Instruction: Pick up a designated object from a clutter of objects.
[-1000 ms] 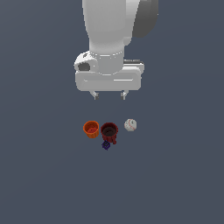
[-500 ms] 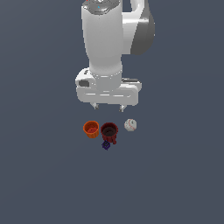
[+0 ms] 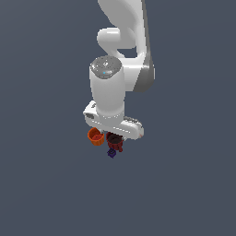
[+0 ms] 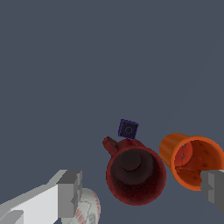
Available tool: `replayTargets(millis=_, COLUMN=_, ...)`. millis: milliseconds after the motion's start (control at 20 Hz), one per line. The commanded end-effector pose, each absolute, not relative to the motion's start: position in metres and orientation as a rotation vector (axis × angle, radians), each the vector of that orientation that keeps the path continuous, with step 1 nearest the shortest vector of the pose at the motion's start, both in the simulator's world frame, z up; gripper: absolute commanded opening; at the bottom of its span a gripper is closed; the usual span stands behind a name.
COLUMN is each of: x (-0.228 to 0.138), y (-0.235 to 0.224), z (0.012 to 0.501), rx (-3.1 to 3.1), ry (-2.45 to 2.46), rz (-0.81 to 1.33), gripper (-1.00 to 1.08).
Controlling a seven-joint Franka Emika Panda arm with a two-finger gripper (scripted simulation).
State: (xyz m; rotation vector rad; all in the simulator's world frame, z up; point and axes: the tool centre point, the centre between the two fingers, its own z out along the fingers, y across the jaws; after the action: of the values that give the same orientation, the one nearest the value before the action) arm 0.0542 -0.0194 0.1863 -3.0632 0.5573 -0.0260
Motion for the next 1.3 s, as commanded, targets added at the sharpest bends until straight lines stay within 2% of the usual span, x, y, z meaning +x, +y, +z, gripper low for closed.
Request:
replayTargets(millis=0, x=0.059, y=-0.022, z=0.159, rx=-3.049, ry=0.655, rz=-0.019, gripper=1.00)
replayTargets(millis=500, x=0.065, y=-0.029, z=0.087, rx=-3.004, ry=0.903, rz=-0.002, gripper=1.00)
replayTargets(millis=1250, x=0.064, y=-0.031, z=0.057, rx=-2.995, ry=0.948, rz=0.001, gripper=1.00)
